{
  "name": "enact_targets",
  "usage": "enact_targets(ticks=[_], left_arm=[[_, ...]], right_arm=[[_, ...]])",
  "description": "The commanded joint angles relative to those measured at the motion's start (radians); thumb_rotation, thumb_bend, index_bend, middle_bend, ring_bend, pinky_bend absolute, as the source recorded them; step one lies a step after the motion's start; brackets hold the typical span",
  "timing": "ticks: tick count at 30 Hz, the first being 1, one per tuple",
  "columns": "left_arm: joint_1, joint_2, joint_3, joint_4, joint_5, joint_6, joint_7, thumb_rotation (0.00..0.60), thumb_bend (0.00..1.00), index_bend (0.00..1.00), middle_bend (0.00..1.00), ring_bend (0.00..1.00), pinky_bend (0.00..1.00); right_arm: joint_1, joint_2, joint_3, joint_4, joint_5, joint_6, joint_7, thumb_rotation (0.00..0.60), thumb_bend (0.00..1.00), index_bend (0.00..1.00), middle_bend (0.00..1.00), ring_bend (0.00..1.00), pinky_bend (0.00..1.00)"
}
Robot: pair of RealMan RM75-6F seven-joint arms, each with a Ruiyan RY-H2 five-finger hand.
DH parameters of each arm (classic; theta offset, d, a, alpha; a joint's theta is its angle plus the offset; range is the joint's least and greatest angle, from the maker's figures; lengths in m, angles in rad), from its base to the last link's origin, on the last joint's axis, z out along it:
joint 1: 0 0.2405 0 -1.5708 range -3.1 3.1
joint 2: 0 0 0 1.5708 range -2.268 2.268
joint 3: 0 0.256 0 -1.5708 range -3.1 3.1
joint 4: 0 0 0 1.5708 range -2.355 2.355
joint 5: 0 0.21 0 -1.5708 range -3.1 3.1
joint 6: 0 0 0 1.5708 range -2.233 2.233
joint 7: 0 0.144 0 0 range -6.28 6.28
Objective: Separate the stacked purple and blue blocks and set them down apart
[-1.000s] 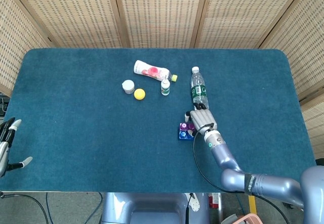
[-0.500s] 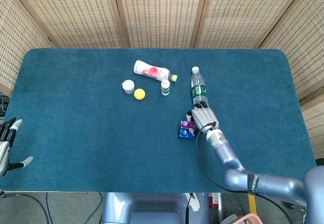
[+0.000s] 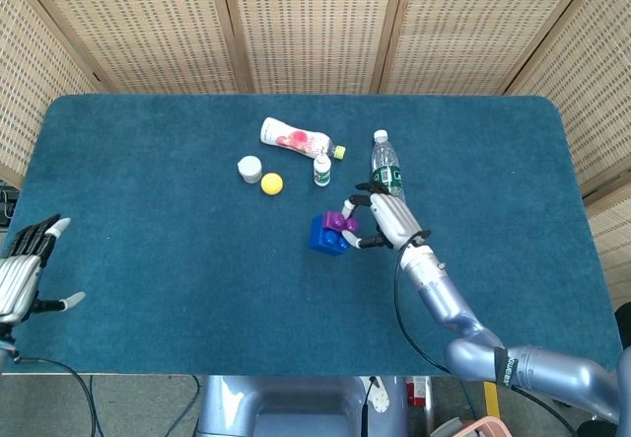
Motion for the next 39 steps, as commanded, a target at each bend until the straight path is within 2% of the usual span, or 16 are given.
enact_targets(ticks=[1, 5, 9, 14, 18, 21, 26, 32, 39], left_arm=[[-0.076, 0.042, -0.035, -0.046, -0.006, -0.092, -0.053, 0.600, 0.05, 0.00, 0.00, 0.00, 0.00], [-0.178, 0.053, -0.084, -0.070, 0.010, -0.180, -0.082, 0.600, 0.03, 0.00, 0.00, 0.00, 0.00], [-0.271, 0.038, -0.108, -0.063, 0.042, -0.280, -0.208, 0.600, 0.00, 0.00, 0.00, 0.00, 0.00], [-0.364, 0.043, -0.132, -0.100, 0.001, -0.407, -0.288, 0.600, 0.00, 0.00, 0.00, 0.00, 0.00], [-0.430, 0.035, -0.152, -0.124, -0.086, -0.482, -0.221, 0.600, 0.00, 0.00, 0.00, 0.00, 0.00], [-0.484, 0.016, -0.182, -0.135, -0.172, -0.529, -0.212, 0.600, 0.00, 0.00, 0.00, 0.00, 0.00], [-0.543, 0.003, -0.201, -0.137, -0.281, -0.559, -0.156, 0.600, 0.00, 0.01, 0.00, 0.00, 0.00], [-0.637, 0.016, -0.198, -0.165, -0.470, -0.605, -0.048, 0.600, 0.00, 0.08, 0.01, 0.00, 0.00], [-0.738, 0.016, -0.142, -0.203, -0.669, -0.569, 0.112, 0.600, 0.00, 0.22, 0.13, 0.00, 0.00]], right_arm=[[0.001, -0.027, 0.050, -0.007, 0.003, -0.023, 0.074, 0.600, 0.55, 0.64, 0.63, 0.13, 0.00], [0.024, -0.065, 0.089, -0.004, 0.038, -0.029, 0.112, 0.600, 0.55, 0.64, 0.63, 0.13, 0.00], [0.050, -0.102, 0.111, 0.014, 0.082, -0.028, 0.108, 0.600, 0.55, 0.65, 0.64, 0.13, 0.00], [0.074, -0.147, 0.141, 0.022, 0.151, -0.021, 0.112, 0.600, 0.55, 0.65, 0.64, 0.13, 0.00], [0.084, -0.171, 0.167, 0.014, 0.193, -0.013, 0.127, 0.600, 0.55, 0.65, 0.64, 0.13, 0.00], [0.088, -0.181, 0.163, 0.010, 0.203, -0.006, 0.114, 0.600, 0.55, 0.65, 0.64, 0.13, 0.00], [0.093, -0.192, 0.155, 0.011, 0.211, -0.001, 0.097, 0.600, 0.55, 0.65, 0.64, 0.13, 0.00], [0.098, -0.207, 0.148, 0.012, 0.213, -0.003, 0.087, 0.600, 0.55, 0.65, 0.64, 0.13, 0.00], [0.099, -0.211, 0.155, 0.009, 0.223, -0.012, 0.095, 0.600, 0.55, 0.65, 0.64, 0.13, 0.00]])
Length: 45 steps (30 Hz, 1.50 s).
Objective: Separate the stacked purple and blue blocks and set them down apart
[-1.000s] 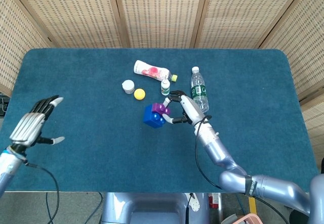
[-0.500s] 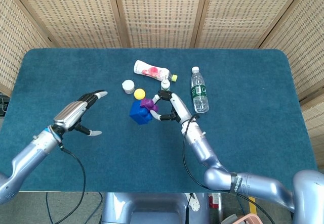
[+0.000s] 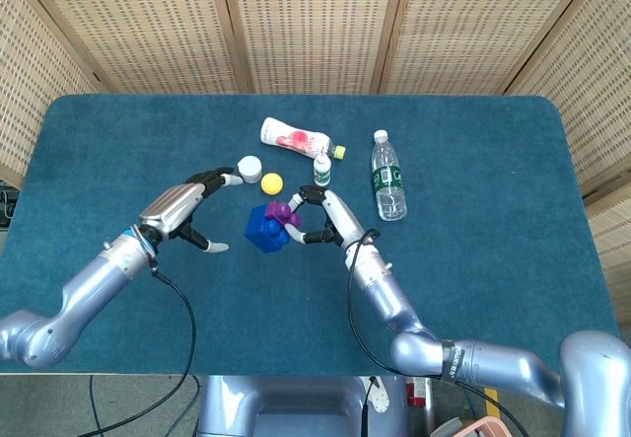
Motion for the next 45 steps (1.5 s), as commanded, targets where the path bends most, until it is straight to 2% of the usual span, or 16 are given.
enact_targets(ticks=[1, 8, 24, 33, 45], left_arm=[[-0.074, -0.003, 0.042, -0.035, -0.127, 0.036, 0.109, 0.600, 0.00, 0.23, 0.14, 0.00, 0.00], [-0.125, -0.036, 0.072, -0.049, -0.254, 0.071, 0.165, 0.600, 0.00, 0.23, 0.14, 0.00, 0.00], [-0.188, -0.095, 0.060, -0.058, -0.355, 0.082, 0.161, 0.600, 0.00, 0.24, 0.16, 0.00, 0.00], [-0.229, -0.140, 0.058, -0.077, -0.433, 0.160, 0.194, 0.600, 0.02, 0.37, 0.28, 0.00, 0.00], [-0.233, -0.212, 0.056, -0.092, -0.477, 0.356, 0.281, 0.600, 0.24, 0.57, 0.45, 0.00, 0.00]], right_arm=[[0.000, 0.000, 0.002, -0.002, 0.002, -0.002, 0.001, 0.600, 0.55, 0.65, 0.64, 0.13, 0.00], [-0.004, 0.009, 0.008, -0.022, 0.014, 0.002, -0.003, 0.600, 0.55, 0.65, 0.64, 0.13, 0.00], [-0.003, 0.008, 0.010, -0.039, 0.022, 0.001, -0.009, 0.600, 0.55, 0.65, 0.64, 0.13, 0.00], [-0.010, 0.013, 0.013, -0.048, 0.022, -0.005, 0.005, 0.600, 0.55, 0.65, 0.65, 0.13, 0.00], [-0.024, 0.022, 0.007, -0.055, 0.012, -0.006, 0.020, 0.600, 0.55, 0.65, 0.65, 0.13, 0.00]])
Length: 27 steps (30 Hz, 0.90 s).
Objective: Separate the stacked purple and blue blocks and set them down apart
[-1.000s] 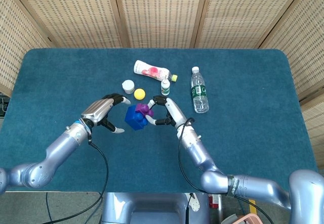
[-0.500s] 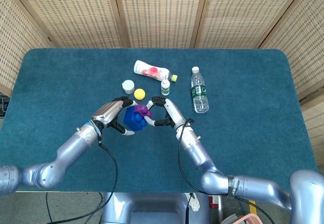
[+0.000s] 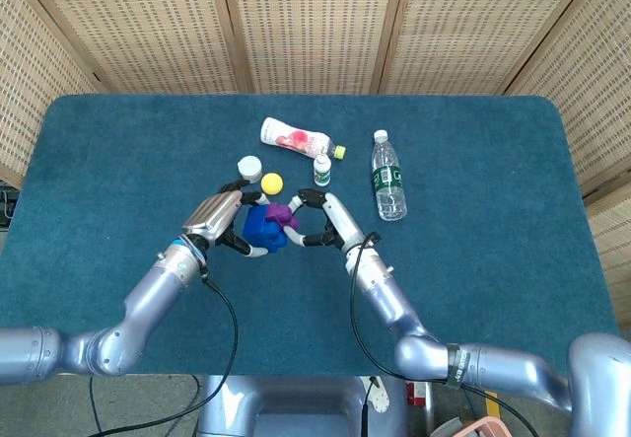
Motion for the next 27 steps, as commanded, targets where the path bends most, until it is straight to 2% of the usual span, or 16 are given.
enact_targets(ticks=[1, 9, 14, 19, 27], left_arm=[[0.006, -0.023, -0.003, -0.002, -0.008, 0.038, 0.024, 0.600, 0.25, 0.58, 0.46, 0.00, 0.00], [0.024, -0.024, -0.007, 0.003, 0.001, 0.048, 0.045, 0.600, 0.28, 0.60, 0.47, 0.00, 0.00], [0.050, -0.004, 0.010, 0.015, 0.025, 0.045, 0.054, 0.600, 0.28, 0.60, 0.47, 0.00, 0.00], [0.109, 0.058, 0.049, 0.045, 0.086, 0.025, 0.046, 0.600, 0.27, 0.60, 0.47, 0.00, 0.00], [0.232, 0.162, 0.097, 0.141, 0.223, -0.083, -0.051, 0.600, 0.27, 0.60, 0.47, 0.00, 0.00]], right_arm=[[-0.002, 0.002, 0.000, 0.000, 0.000, 0.001, 0.001, 0.600, 0.55, 0.65, 0.65, 0.13, 0.00], [-0.007, 0.011, 0.004, -0.001, 0.003, 0.003, 0.003, 0.600, 0.55, 0.65, 0.65, 0.13, 0.00], [-0.010, 0.021, 0.008, -0.006, 0.002, 0.001, 0.006, 0.600, 0.55, 0.66, 0.65, 0.13, 0.00], [-0.019, 0.047, 0.015, -0.003, -0.001, 0.001, 0.008, 0.600, 0.55, 0.66, 0.66, 0.13, 0.00], [-0.042, 0.092, -0.005, 0.011, -0.014, -0.008, 0.002, 0.600, 0.55, 0.66, 0.66, 0.13, 0.00]])
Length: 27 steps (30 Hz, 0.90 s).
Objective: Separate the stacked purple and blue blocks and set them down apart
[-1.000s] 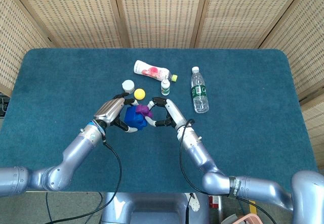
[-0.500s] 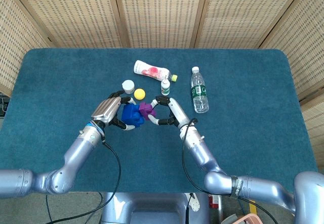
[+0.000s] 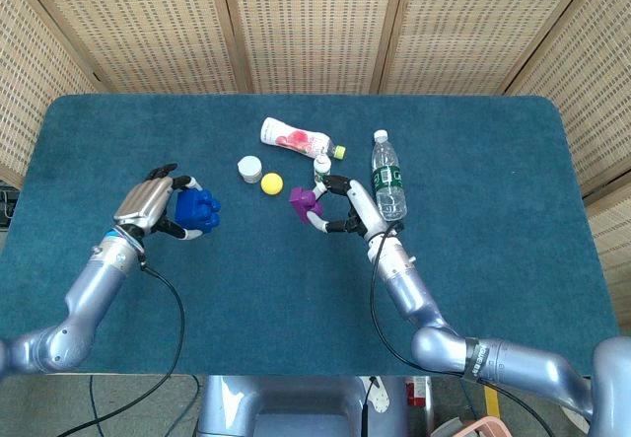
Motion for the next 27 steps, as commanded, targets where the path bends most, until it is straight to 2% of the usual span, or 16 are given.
enact_targets(ticks=[1, 5, 12, 15, 16, 17, 19, 20, 21, 23, 27], left_arm=[[0.052, 0.033, 0.030, 0.055, 0.072, -0.045, -0.038, 0.600, 0.27, 0.60, 0.47, 0.00, 0.00], [0.095, 0.011, 0.095, 0.147, 0.157, 0.005, 0.039, 0.600, 0.27, 0.60, 0.47, 0.00, 0.00], [0.134, -0.073, 0.138, 0.235, 0.194, 0.102, 0.185, 0.600, 0.27, 0.57, 0.45, 0.00, 0.00], [0.148, -0.102, 0.134, 0.257, 0.190, 0.104, 0.200, 0.600, 0.25, 0.51, 0.38, 0.00, 0.00], [0.152, -0.107, 0.131, 0.260, 0.187, 0.093, 0.196, 0.600, 0.21, 0.44, 0.30, 0.00, 0.00], [0.154, -0.109, 0.128, 0.261, 0.187, 0.082, 0.191, 0.600, 0.14, 0.33, 0.19, 0.00, 0.00], [0.160, -0.117, 0.120, 0.275, 0.191, 0.071, 0.183, 0.600, 0.04, 0.11, 0.04, 0.00, 0.00], [0.163, -0.122, 0.114, 0.280, 0.190, 0.068, 0.178, 0.600, 0.00, 0.03, 0.01, 0.00, 0.00], [0.166, -0.125, 0.108, 0.281, 0.192, 0.061, 0.167, 0.600, 0.00, 0.00, 0.00, 0.00, 0.00], [0.174, -0.121, 0.096, 0.274, 0.200, 0.051, 0.140, 0.600, 0.00, 0.00, 0.00, 0.00, 0.00], [0.196, -0.100, 0.084, 0.251, 0.243, 0.058, 0.100, 0.600, 0.00, 0.00, 0.00, 0.00, 0.00]], right_arm=[[-0.007, 0.014, -0.018, 0.007, -0.016, -0.002, -0.014, 0.600, 0.55, 0.66, 0.66, 0.13, 0.00], [-0.006, 0.042, -0.127, 0.054, -0.128, 0.024, -0.159, 0.600, 0.55, 0.66, 0.66, 0.13, 0.00], [-0.014, 0.050, -0.248, 0.110, -0.275, 0.064, -0.306, 0.600, 0.55, 0.66, 0.66, 0.13, 0.00], [-0.019, 0.047, -0.286, 0.137, -0.324, 0.077, -0.347, 0.600, 0.55, 0.66, 0.65, 0.13, 0.00], [-0.022, 0.048, -0.296, 0.143, -0.336, 0.076, -0.357, 0.600, 0.53, 0.65, 0.63, 0.13, 0.00], [-0.022, 0.051, -0.304, 0.146, -0.340, 0.070, -0.365, 0.600, 0.47, 0.61, 0.56, 0.13, 0.00], [-0.013, 0.082, -0.327, 0.127, -0.301, 0.004, -0.403, 0.600, 0.23, 0.41, 0.32, 0.07, 0.00], [-0.006, 0.101, -0.328, 0.107, -0.271, -0.025, -0.420, 0.600, 0.10, 0.26, 0.16, 0.03, 0.00], [-0.002, 0.114, -0.325, 0.089, -0.250, -0.037, -0.431, 0.600, 0.02, 0.15, 0.05, 0.00, 0.00], [0.000, 0.126, -0.321, 0.067, -0.234, -0.036, -0.445, 0.600, 0.00, 0.07, 0.00, 0.00, 0.00], [-0.008, 0.148, -0.319, 0.029, -0.240, -0.010, -0.457, 0.600, 0.00, 0.05, 0.00, 0.00, 0.00]])
